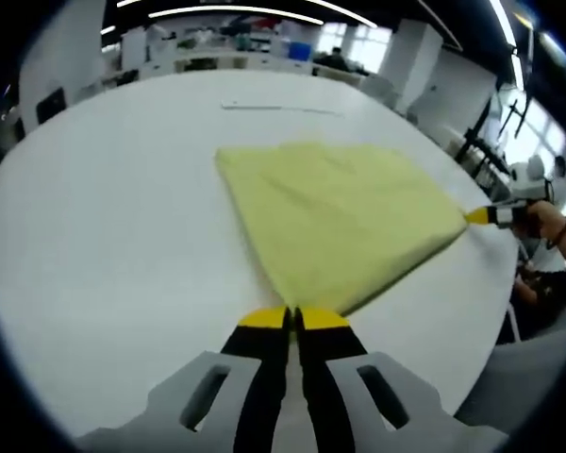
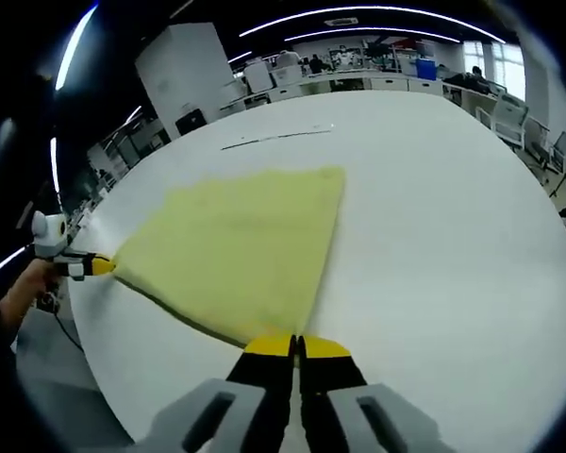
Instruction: Fold the garment on the visible template until the final outline fits inside the template.
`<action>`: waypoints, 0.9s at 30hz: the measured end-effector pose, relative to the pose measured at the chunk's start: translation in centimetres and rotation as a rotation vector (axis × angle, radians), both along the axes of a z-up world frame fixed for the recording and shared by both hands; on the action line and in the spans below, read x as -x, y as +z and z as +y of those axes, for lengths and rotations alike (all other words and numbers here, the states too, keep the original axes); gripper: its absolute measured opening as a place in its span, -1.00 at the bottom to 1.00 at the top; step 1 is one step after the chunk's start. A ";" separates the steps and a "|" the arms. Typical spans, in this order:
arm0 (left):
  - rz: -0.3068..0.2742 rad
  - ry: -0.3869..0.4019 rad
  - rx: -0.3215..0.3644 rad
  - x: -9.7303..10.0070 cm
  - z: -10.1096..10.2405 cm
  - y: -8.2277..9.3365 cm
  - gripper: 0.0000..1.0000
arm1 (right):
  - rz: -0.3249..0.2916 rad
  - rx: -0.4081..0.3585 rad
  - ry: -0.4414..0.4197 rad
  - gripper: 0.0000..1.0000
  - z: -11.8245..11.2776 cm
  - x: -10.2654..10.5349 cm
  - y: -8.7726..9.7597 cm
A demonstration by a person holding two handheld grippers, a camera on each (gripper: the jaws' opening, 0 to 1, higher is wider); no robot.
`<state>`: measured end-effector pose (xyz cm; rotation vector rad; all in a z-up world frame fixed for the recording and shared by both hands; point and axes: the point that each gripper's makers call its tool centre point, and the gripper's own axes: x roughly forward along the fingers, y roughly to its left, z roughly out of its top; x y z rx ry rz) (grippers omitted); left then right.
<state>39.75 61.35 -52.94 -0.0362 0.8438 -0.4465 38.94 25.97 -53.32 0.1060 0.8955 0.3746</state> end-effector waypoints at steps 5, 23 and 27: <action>-0.010 0.018 0.002 0.0 0.4 0.0 -0.88 | -0.009 0.030 0.002 -0.96 -0.4 -0.1 -0.1; -0.117 0.041 0.002 -0.2 1.6 4.8 0.18 | -0.100 0.065 0.102 0.36 1.3 0.1 4.7; -0.142 0.030 0.017 0.3 1.3 6.0 0.37 | -0.129 0.049 0.133 0.47 2.3 0.5 6.7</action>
